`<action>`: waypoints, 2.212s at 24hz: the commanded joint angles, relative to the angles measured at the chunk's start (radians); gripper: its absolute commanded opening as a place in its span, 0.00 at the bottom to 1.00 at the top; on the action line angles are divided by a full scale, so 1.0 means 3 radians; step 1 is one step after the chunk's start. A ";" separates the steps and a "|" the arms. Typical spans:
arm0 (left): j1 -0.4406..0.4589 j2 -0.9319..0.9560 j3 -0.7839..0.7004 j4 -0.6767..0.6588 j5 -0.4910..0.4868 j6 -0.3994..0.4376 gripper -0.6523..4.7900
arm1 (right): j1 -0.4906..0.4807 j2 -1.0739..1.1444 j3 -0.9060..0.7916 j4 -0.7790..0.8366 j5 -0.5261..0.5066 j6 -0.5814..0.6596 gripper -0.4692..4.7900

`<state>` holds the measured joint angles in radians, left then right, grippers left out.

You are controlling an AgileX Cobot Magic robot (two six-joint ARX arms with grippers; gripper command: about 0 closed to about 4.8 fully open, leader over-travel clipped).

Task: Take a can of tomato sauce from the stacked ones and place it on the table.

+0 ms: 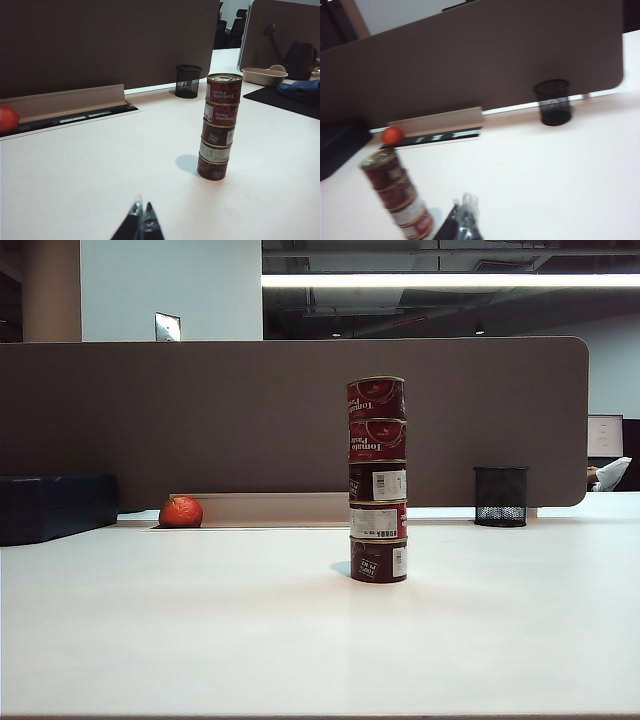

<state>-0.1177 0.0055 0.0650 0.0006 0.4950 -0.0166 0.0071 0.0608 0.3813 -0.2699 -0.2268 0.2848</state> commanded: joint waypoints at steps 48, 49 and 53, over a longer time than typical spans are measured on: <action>0.0003 0.0004 0.0025 -0.0076 0.0022 -0.0083 0.11 | 0.1415 0.3943 0.2501 -0.0570 -0.0520 -0.0013 1.00; 0.0003 0.0004 0.0025 -0.0079 0.0020 -0.0083 0.11 | 0.1415 0.4000 0.2501 -0.0506 -0.0521 -0.0014 1.00; 0.0003 0.0004 0.0025 -0.0080 -0.0005 -0.0083 0.11 | 0.1427 0.4164 0.2501 -0.0381 -0.0576 -0.0013 1.00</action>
<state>-0.1177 0.0059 0.0658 -0.0273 0.4942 -0.0391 0.4324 1.2991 1.1275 -0.4103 -0.3893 0.2832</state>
